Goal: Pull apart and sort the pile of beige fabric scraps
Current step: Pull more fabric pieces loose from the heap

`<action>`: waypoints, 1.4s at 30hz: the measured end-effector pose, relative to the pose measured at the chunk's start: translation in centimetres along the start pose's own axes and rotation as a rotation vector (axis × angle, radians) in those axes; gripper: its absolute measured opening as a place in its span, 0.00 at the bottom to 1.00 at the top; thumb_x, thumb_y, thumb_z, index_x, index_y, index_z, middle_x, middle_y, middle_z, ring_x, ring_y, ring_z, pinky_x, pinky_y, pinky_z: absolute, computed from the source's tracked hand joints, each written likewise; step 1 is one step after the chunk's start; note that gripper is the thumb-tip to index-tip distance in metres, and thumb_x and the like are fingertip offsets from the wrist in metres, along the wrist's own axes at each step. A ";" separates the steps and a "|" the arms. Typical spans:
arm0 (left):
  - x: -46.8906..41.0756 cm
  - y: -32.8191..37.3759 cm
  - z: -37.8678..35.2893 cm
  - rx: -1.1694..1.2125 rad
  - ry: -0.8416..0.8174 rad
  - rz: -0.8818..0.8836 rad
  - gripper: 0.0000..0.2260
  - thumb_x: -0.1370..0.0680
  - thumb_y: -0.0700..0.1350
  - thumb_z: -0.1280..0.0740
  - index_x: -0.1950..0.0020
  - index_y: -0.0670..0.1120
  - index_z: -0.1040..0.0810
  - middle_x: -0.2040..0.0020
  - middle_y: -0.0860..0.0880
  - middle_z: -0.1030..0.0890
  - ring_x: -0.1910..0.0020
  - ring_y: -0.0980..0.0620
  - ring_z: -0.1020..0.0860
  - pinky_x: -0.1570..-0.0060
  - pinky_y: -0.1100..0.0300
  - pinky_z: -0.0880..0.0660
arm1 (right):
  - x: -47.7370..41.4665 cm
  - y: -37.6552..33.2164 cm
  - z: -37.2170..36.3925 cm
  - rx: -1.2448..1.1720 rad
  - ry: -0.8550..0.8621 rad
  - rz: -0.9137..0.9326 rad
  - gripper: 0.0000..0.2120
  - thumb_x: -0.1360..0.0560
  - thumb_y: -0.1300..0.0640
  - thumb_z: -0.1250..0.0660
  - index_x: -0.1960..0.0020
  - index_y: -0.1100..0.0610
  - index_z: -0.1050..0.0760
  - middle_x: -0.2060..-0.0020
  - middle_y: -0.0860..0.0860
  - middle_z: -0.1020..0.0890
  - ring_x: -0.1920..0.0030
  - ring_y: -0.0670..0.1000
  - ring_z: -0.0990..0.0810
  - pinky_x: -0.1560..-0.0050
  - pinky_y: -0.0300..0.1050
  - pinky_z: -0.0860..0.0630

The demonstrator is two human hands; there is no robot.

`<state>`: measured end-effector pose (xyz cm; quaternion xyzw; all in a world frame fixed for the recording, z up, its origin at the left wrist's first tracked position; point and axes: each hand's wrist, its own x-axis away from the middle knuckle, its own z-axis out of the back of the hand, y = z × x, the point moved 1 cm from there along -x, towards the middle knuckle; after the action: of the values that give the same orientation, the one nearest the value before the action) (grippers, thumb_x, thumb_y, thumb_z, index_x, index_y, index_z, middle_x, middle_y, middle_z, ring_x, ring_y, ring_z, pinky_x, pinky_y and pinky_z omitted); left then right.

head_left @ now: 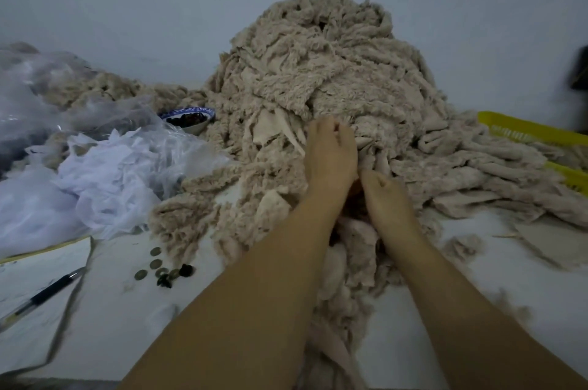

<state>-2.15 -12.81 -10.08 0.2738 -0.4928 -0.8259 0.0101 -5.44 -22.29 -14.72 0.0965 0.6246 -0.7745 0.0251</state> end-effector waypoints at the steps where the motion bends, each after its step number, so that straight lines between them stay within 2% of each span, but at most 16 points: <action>1: 0.8 -0.8 -0.4 -0.044 0.080 -0.022 0.11 0.16 0.45 0.42 0.45 0.40 0.24 0.43 0.46 0.28 0.49 0.50 0.29 0.50 0.53 0.30 | -0.5 0.5 0.2 0.114 0.026 0.034 0.21 0.19 0.54 0.40 0.70 0.47 0.24 0.71 0.43 0.26 0.69 0.43 0.28 0.68 0.42 0.35; 3: 2.5 -2.6 -0.4 -0.069 0.240 -0.048 0.10 0.17 0.40 0.40 0.41 0.38 0.23 0.40 0.41 0.28 0.45 0.47 0.29 0.44 0.51 0.30 | -1.2 1.5 -0.1 0.326 -0.069 0.052 0.09 0.19 0.50 0.39 0.52 0.50 0.22 0.57 0.47 0.22 0.55 0.48 0.23 0.57 0.44 0.27; 5: 3.4 -4.1 0.5 0.023 0.356 -0.039 0.09 0.18 0.35 0.39 0.41 0.34 0.24 0.41 0.39 0.28 0.42 0.45 0.30 0.39 0.53 0.32 | -1.0 2.1 -1.1 0.496 -0.244 0.048 0.12 0.19 0.49 0.38 0.43 0.55 0.24 0.50 0.50 0.21 0.48 0.52 0.22 0.46 0.48 0.24; 9: 3.4 -6.1 2.8 0.170 0.295 0.148 0.05 0.17 0.39 0.41 0.44 0.44 0.27 0.46 0.49 0.28 0.45 0.51 0.29 0.50 0.67 0.34 | 0.5 0.6 -3.2 0.591 -0.244 0.406 0.08 0.20 0.53 0.37 0.58 0.53 0.29 0.60 0.50 0.22 0.55 0.53 0.24 0.52 0.53 0.26; 11: 2.8 -7.4 4.2 0.245 0.216 0.340 0.07 0.16 0.44 0.42 0.47 0.45 0.25 0.53 0.51 0.25 0.52 0.50 0.26 0.60 0.65 0.32 | 1.5 -0.3 -3.9 0.555 -0.244 0.647 0.11 0.20 0.50 0.39 0.60 0.51 0.33 0.63 0.43 0.28 0.58 0.47 0.31 0.55 0.44 0.31; 13: 2.0 -8.1 5.5 0.319 0.093 0.451 0.13 0.17 0.48 0.41 0.52 0.44 0.21 0.58 0.51 0.22 0.56 0.50 0.23 0.57 0.62 0.27 | 2.5 -0.2 -4.8 0.554 -0.457 0.773 0.10 0.19 0.48 0.41 0.59 0.48 0.31 0.63 0.40 0.30 0.58 0.43 0.35 0.55 0.37 0.34; 16: 0.6 -7.0 6.6 0.289 -0.170 0.571 0.13 0.19 0.54 0.35 0.62 0.51 0.24 0.62 0.51 0.24 0.61 0.51 0.25 0.60 0.58 0.27 | 3.2 0.7 -5.6 0.651 -0.700 0.808 0.10 0.20 0.48 0.44 0.59 0.46 0.30 0.62 0.44 0.26 0.58 0.46 0.32 0.56 0.47 0.29; 18: -0.6 -6.1 6.5 0.410 -0.240 0.706 0.07 0.20 0.52 0.32 0.54 0.50 0.21 0.58 0.50 0.22 0.58 0.52 0.24 0.60 0.57 0.26 | 3.0 0.9 -5.6 0.654 -0.713 0.803 0.09 0.23 0.50 0.44 0.62 0.44 0.37 0.64 0.42 0.29 0.59 0.44 0.34 0.59 0.49 0.30; 20: -1.9 -5.1 6.6 0.684 -0.118 0.834 0.10 0.20 0.50 0.32 0.47 0.44 0.19 0.54 0.45 0.18 0.56 0.47 0.20 0.58 0.54 0.21 | 3.0 1.0 -5.6 0.659 -0.708 0.742 0.14 0.22 0.48 0.41 0.65 0.46 0.38 0.67 0.42 0.30 0.62 0.44 0.33 0.62 0.49 0.29; 22: -3.0 -4.7 6.8 0.836 0.073 0.857 0.11 0.19 0.51 0.34 0.50 0.44 0.20 0.52 0.43 0.16 0.54 0.44 0.18 0.53 0.51 0.19 | 2.7 1.2 -5.0 0.610 -0.645 0.603 0.20 0.21 0.39 0.44 0.67 0.50 0.35 0.70 0.46 0.28 0.66 0.46 0.29 0.64 0.50 0.28; 24: -3.1 -4.7 6.8 0.701 0.177 0.693 0.11 0.19 0.50 0.37 0.59 0.47 0.24 0.61 0.47 0.18 0.61 0.46 0.19 0.58 0.55 0.20 | 2.4 1.1 -3.9 0.463 -0.548 0.374 0.28 0.21 0.33 0.47 0.68 0.53 0.32 0.72 0.47 0.26 0.70 0.46 0.28 0.65 0.44 0.30; 27: -1.5 -4.5 6.7 0.304 0.139 0.331 0.19 0.20 0.46 0.39 0.71 0.49 0.36 0.80 0.57 0.36 0.78 0.55 0.36 0.79 0.66 0.41 | 0.6 0.9 -2.6 0.328 -0.278 0.124 0.26 0.17 0.40 0.46 0.60 0.57 0.21 0.61 0.51 0.19 0.60 0.49 0.21 0.61 0.33 0.31; 29: -0.2 -4.9 6.4 0.203 0.029 0.203 0.20 0.19 0.45 0.39 0.71 0.49 0.39 0.81 0.56 0.38 0.81 0.58 0.40 0.81 0.67 0.44 | -0.9 0.3 -2.7 0.279 -0.156 0.046 0.21 0.17 0.44 0.47 0.51 0.55 0.19 0.51 0.50 0.17 0.50 0.50 0.20 0.50 0.41 0.27; 33: 1.9 -5.6 5.5 0.121 -0.070 0.097 0.21 0.19 0.45 0.37 0.72 0.50 0.37 0.79 0.56 0.33 0.80 0.59 0.37 0.79 0.67 0.41 | -3.0 -1.4 -4.8 -0.059 -0.299 -0.133 0.21 0.18 0.41 0.45 0.40 0.51 0.19 0.43 0.50 0.17 0.41 0.50 0.20 0.36 0.52 0.26; 38: 4.0 -5.5 5.1 -0.025 -0.159 -0.095 0.21 0.21 0.43 0.36 0.73 0.52 0.37 0.76 0.55 0.33 0.76 0.60 0.33 0.74 0.64 0.41 | -5.5 -4.1 -7.3 -0.460 -0.410 -0.473 0.16 0.18 0.49 0.37 0.55 0.61 0.21 0.69 0.53 0.16 0.68 0.48 0.17 0.62 0.41 0.20; 42: 5.5 -5.7 5.2 -0.047 -0.254 -0.223 0.19 0.24 0.50 0.40 0.73 0.52 0.41 0.77 0.53 0.36 0.76 0.56 0.36 0.71 0.56 0.42 | -7.2 -5.9 -8.3 -0.469 -0.365 -0.565 0.15 0.16 0.50 0.41 0.58 0.58 0.30 0.79 0.49 0.34 0.82 0.45 0.38 0.83 0.35 0.39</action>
<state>-7.83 -7.25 -15.29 0.2199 -0.4371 -0.8612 -0.1372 1.68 -13.50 -9.42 -0.2262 0.7714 -0.5920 -0.0571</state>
